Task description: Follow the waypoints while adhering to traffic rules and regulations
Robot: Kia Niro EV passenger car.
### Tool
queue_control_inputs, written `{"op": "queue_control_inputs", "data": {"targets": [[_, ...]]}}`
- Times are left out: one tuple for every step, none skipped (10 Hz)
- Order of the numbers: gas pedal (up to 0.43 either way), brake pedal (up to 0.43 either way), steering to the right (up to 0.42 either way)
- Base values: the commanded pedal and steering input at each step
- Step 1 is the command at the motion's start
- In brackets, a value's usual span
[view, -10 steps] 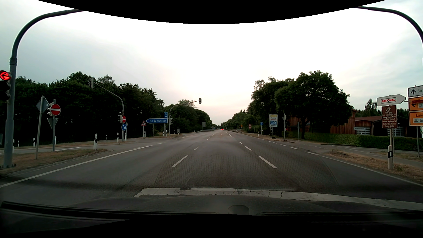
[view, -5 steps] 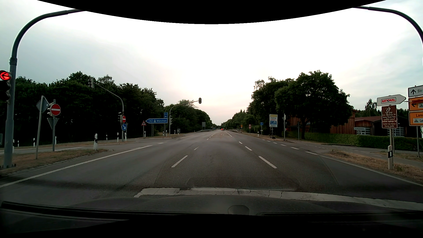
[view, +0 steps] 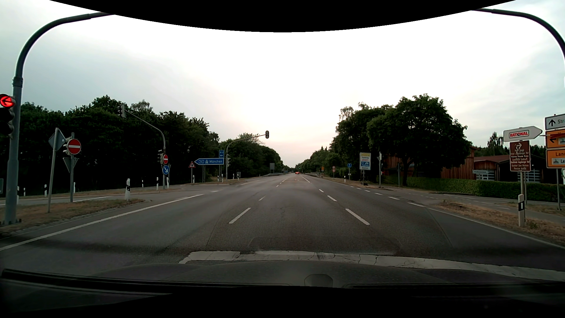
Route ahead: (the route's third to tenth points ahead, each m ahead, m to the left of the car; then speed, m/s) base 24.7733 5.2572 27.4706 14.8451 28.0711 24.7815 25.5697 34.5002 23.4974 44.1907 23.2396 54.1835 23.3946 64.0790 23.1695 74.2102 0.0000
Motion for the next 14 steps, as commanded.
{"op": "queue_control_inputs", "data": {"targets": [[0.0, 0.232, -0.001], [0.0, 0.232, -0.001], [0.0, 0.232, -0.001], [0.0, 0.232, -0.001], [0.0, 0.232, -0.001], [0.0, 0.232, -0.001], [0.0, 0.232, -0.001], [0.0, 0.232, -0.001], [0.0, 0.232, -0.001], [0.0, 0.232, -0.001], [0.0, 0.232, -0.001], [0.0, 0.232, -0.001], [0.0, 0.232, -0.001], [0.0, 0.232, -0.001]]}}
